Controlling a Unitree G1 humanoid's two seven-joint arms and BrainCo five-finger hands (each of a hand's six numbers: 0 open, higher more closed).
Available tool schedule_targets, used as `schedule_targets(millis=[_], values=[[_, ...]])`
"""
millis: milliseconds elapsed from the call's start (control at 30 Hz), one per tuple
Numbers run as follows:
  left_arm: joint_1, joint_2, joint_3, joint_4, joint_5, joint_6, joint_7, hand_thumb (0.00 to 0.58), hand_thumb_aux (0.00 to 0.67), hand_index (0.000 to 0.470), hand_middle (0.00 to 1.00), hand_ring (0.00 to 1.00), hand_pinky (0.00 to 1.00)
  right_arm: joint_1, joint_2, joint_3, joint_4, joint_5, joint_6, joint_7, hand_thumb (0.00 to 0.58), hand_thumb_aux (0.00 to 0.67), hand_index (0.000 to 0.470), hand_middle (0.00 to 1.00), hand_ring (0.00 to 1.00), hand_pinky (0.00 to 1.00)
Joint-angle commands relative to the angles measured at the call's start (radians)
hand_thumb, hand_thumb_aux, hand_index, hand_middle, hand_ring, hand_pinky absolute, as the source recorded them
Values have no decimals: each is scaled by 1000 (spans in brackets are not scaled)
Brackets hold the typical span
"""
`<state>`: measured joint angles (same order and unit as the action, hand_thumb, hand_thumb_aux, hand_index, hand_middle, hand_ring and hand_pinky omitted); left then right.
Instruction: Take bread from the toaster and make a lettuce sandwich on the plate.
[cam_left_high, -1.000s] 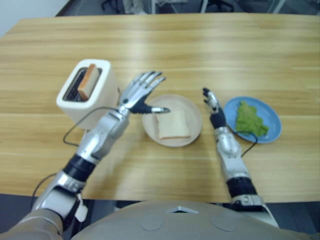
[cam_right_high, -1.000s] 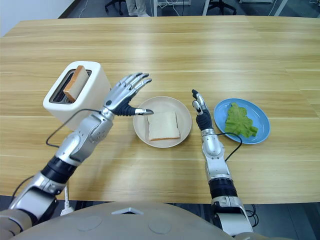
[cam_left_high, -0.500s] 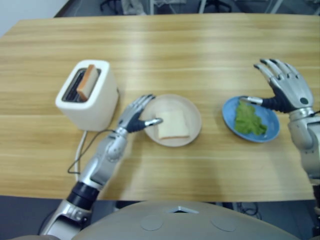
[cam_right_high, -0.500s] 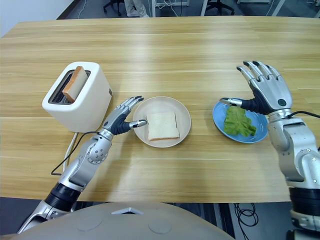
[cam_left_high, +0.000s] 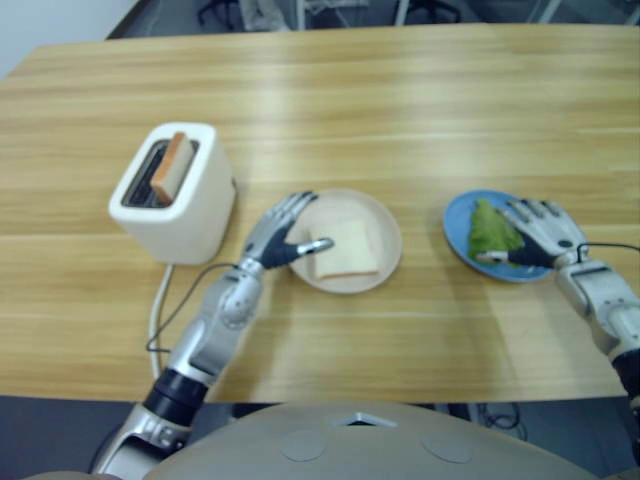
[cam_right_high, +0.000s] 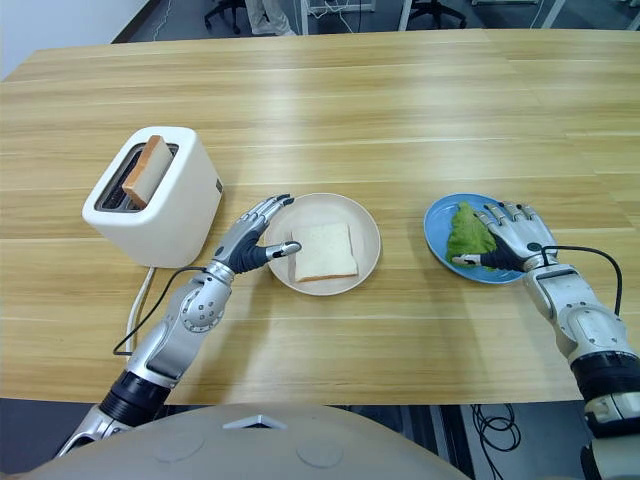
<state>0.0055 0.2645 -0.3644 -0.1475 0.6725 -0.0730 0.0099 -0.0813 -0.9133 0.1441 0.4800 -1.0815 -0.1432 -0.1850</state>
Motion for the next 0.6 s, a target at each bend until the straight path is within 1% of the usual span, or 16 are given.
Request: schedule_targets(millis=[33,367,600], values=[[7,2,-4,-6,12,11,-11,0,0,0,0,0,0,-27,-16,57,76,-2,-7,-37,0,0,0,0,0,0],[21,-3,-7,-1,13,13,-10,0,0,0,0,0,0,-89,-33,131,175,17,-12,-81,0,0,0,0,0,0],[24,-6,-10,3,13,11,-12,0,0,0,0,0,0,-88,-34,168,191,32,-6,-94,0,0,0,0,0,0]])
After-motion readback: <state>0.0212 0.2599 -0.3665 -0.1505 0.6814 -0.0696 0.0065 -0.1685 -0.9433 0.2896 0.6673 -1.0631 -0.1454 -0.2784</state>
